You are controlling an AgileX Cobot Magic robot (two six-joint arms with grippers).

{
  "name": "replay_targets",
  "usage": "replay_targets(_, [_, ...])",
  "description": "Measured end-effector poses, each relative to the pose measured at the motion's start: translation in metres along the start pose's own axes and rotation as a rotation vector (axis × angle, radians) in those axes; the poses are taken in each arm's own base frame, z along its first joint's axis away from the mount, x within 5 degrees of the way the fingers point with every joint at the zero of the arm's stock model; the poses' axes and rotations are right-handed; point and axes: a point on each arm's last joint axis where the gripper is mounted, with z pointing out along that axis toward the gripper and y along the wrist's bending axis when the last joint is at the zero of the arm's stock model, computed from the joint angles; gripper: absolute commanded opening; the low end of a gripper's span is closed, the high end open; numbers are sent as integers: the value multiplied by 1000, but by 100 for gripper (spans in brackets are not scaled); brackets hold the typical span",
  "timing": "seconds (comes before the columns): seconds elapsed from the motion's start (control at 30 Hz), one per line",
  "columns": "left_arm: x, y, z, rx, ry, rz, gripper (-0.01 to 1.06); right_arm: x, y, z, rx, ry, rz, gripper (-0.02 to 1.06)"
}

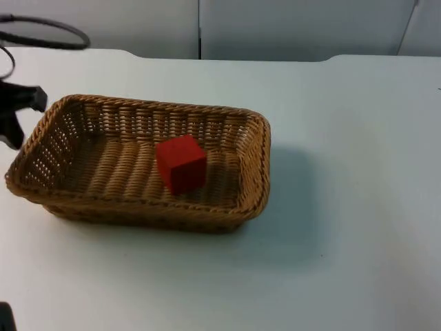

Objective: Pick up the basket with the left hand and place the cube into the basket with the right hand.

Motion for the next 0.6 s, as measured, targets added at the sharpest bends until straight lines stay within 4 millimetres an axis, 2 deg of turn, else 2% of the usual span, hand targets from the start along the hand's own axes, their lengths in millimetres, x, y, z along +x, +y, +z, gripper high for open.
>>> replay_targets(0.03, [-7, 0, -28, -32, -75, 49, -1, -3, -1, -13, 1, -52, 3, 0])
replay_targets(0.07, [-11, -2, -51, -42, -140, 72, 0, -6, -4, -36, 3, -131, 8, 0])
replay_targets(0.1, [-14, -4, -72, -49, -203, 87, 0, -6, -5, -45, 4, -161, 10, 0])
replay_targets(0.13, [-15, -7, -98, -52, -281, 100, 0, -6, -8, -73, 8, -243, 16, 0])
replay_targets(0.17, [-15, -9, -124, -50, -360, 107, 0, -5, -9, -89, 11, -286, 19, 0])
replay_targets(0.2, [-15, -9, -124, -50, -360, 107, 0, -5, -9, -89, 11, -286, 19, 0])
replay_targets(0.23, [-12, -12, -150, -46, -435, 111, 0, -4, -10, -98, 12, -309, 23, 0])
replay_targets(0.27, [-10, -13, -162, -44, -471, 113, 0, -2, -12, -116, 14, -349, 27, 0])
replay_targets(0.3, [-1, -16, -193, -37, -545, 119, 0, 2, -14, -132, 21, -384, 29, 0])
replay_targets(0.37, [18, -20, -234, -29, -638, 132, 0, 13, -20, -163, 66, -423, 21, 0])
replay_targets(0.43, [22, -20, -239, -27, -646, 134, 0, 17, -22, -169, 80, -423, 18, 0])
replay_targets(0.47, [40, -22, -265, -21, -697, 142, 0, 27, -26, -186, 117, -418, 15, 0])
replay_targets(0.5, [52, -23, -279, -18, -719, 148, 0, 33, -29, -195, 146, -416, 13, 0])
replay_targets(0.57, [76, -23, -299, -22, -731, 163, 0, 50, -36, -220, 194, -442, 41, 0])
replay_targets(0.6, [76, -23, -299, -22, -731, 163, 0, 50, -36, -220, 194, -442, 41, 0])
